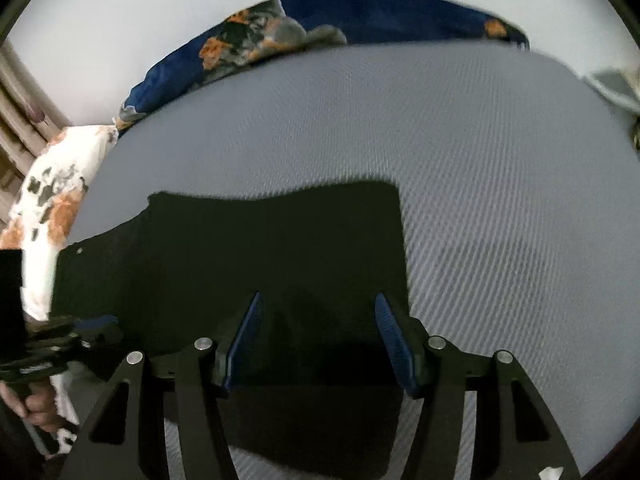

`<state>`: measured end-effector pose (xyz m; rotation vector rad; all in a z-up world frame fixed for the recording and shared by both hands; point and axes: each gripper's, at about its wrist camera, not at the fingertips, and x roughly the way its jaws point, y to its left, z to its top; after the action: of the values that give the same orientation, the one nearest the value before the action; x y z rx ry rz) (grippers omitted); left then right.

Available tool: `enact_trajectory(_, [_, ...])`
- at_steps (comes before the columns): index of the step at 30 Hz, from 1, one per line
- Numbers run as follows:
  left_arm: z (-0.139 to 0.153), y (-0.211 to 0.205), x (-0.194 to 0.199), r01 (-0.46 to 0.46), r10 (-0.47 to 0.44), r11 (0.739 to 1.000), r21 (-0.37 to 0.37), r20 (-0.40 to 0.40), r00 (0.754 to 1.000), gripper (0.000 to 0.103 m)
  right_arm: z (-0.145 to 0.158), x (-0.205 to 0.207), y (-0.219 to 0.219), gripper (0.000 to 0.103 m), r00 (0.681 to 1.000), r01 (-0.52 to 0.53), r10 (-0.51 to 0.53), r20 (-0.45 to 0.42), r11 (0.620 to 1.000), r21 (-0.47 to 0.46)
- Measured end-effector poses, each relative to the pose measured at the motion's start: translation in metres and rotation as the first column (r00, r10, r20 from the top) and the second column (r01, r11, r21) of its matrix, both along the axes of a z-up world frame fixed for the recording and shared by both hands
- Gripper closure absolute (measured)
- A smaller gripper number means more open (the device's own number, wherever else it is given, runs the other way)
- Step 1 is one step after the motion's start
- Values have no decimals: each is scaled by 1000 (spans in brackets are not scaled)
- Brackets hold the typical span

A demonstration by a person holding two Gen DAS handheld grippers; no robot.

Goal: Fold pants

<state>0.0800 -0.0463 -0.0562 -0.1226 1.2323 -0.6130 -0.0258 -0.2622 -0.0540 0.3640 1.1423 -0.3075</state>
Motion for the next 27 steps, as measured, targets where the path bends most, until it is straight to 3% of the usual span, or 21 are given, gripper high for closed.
enact_trajectory(4, [8,-15,20,1,1,1000,-13,87,996,80,-2,23,-6,47,1000,-17,17,-7,998,-56])
enact_trajectory(8, [1,-39,44,5,-4,1000,-11,115,993,80,-8,37,-11,48,1000,-22,21,-21,996,-83])
enact_trajectory(15, [-31,-50,77,-6,4,999,41,64,998,80,-27,52,-18,47,997,-19,12,-70,994,-105])
enact_trajectory(24, [-25,-47,71,8,-12,998,61,68,998,80,-27,56,-16,47,997,-19,11,-73,993,-118])
enact_trajectory(27, [-17,-39,56,16,-17,1000,27,47,999,80,-22,54,-14,47,998,-16,7,-66,991,-129])
